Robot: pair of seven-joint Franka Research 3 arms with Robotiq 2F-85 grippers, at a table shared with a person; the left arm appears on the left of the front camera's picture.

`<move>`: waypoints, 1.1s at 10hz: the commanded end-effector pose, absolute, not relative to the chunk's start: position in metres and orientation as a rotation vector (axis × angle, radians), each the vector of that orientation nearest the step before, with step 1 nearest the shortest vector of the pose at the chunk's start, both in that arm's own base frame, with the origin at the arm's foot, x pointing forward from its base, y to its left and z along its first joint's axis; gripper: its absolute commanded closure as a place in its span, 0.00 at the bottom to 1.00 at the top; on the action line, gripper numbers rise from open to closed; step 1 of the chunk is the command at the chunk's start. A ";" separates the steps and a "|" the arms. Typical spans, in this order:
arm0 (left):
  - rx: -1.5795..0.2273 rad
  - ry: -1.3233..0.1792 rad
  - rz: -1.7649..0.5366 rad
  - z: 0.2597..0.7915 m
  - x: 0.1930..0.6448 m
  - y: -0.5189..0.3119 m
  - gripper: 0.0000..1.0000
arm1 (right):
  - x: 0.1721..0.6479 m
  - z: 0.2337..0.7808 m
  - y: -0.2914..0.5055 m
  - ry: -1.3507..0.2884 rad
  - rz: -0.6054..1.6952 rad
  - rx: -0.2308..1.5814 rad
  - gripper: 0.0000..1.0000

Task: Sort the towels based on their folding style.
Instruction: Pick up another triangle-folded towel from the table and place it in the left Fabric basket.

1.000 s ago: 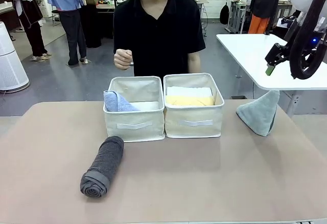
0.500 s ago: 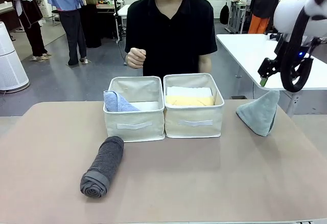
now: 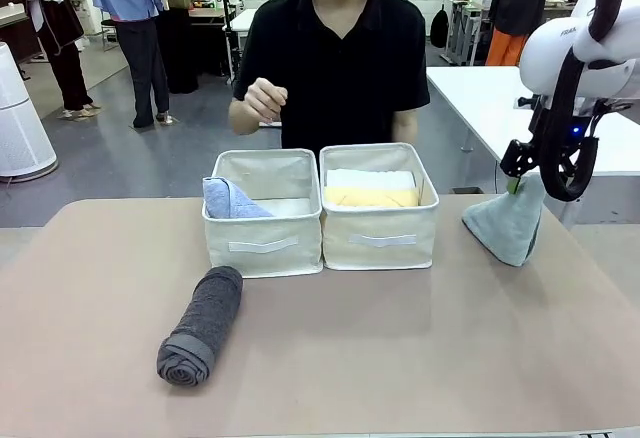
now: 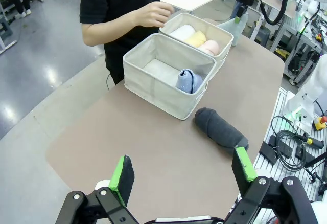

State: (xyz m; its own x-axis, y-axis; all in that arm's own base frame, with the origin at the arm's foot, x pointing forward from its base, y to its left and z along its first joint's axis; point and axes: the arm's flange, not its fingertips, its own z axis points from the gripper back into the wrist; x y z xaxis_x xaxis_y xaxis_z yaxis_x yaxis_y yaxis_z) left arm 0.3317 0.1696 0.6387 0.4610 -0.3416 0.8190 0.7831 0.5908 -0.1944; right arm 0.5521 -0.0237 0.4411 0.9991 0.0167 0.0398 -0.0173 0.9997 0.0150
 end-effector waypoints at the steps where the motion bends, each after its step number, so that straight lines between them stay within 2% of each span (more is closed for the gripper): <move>1: -0.614 -0.836 -0.776 0.638 0.331 0.171 0.00 | 0.560 0.432 -0.021 0.027 0.014 0.001 0.00; 3: -0.614 -0.836 -0.776 0.638 0.331 0.171 0.00 | 0.566 0.419 -0.023 0.064 0.039 0.012 0.00; 4: -0.614 -0.836 -0.776 0.638 0.331 0.171 0.00 | 0.567 0.414 -0.023 0.089 0.041 0.005 0.55; 5: -0.614 -0.836 -0.776 0.638 0.331 0.171 0.00 | 0.568 0.414 -0.024 0.095 0.032 0.017 0.55; 6: -0.614 -0.836 -0.776 0.638 0.331 0.171 0.00 | 0.568 0.415 -0.025 0.096 0.029 0.020 1.00; 7: -0.614 -0.836 -0.776 0.638 0.331 0.171 0.00 | 0.568 0.416 -0.026 0.097 0.026 0.023 0.61; 8: -0.614 -0.836 -0.776 0.638 0.331 0.171 0.00 | 0.568 0.417 -0.026 0.098 0.026 0.021 1.00; 11: -0.614 -0.836 -0.776 0.638 0.331 0.171 0.00 | 0.565 0.421 -0.024 0.093 0.033 0.015 1.00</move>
State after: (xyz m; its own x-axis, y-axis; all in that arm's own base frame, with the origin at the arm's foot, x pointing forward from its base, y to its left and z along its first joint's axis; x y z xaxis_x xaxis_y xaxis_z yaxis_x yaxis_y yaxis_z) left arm 0.3317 0.1696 0.6388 0.4609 -0.3418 0.8190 0.7832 0.5906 -0.1943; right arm 0.5639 -0.0232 0.4191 0.9964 0.0239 -0.0818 -0.0222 0.9995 0.0225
